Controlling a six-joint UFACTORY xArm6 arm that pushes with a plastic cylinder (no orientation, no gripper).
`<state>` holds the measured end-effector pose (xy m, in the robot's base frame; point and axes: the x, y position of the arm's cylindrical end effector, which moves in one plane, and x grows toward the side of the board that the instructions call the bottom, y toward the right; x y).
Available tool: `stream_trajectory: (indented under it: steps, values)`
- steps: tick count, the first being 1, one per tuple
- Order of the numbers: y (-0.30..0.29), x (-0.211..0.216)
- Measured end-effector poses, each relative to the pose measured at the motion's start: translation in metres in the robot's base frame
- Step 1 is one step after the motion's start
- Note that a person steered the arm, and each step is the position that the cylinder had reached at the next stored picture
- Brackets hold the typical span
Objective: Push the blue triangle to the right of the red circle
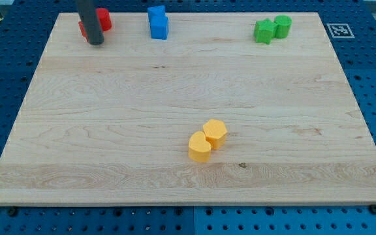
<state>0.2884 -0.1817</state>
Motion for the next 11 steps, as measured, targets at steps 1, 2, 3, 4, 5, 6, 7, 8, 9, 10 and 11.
stream_trajectory:
  steps: [1, 2, 3, 4, 5, 6, 7, 8, 9, 10, 11]
  values:
    - [0.063, 0.029]
    - [0.139, 0.068]
    - [0.183, 0.07]
    - [0.207, 0.053]
    - [0.209, 0.031]
    - [0.209, -0.006]
    - [0.209, -0.028]
    - [0.208, -0.049]
    - [0.184, -0.073]
    - [0.132, -0.074]
    - [0.085, -0.074]
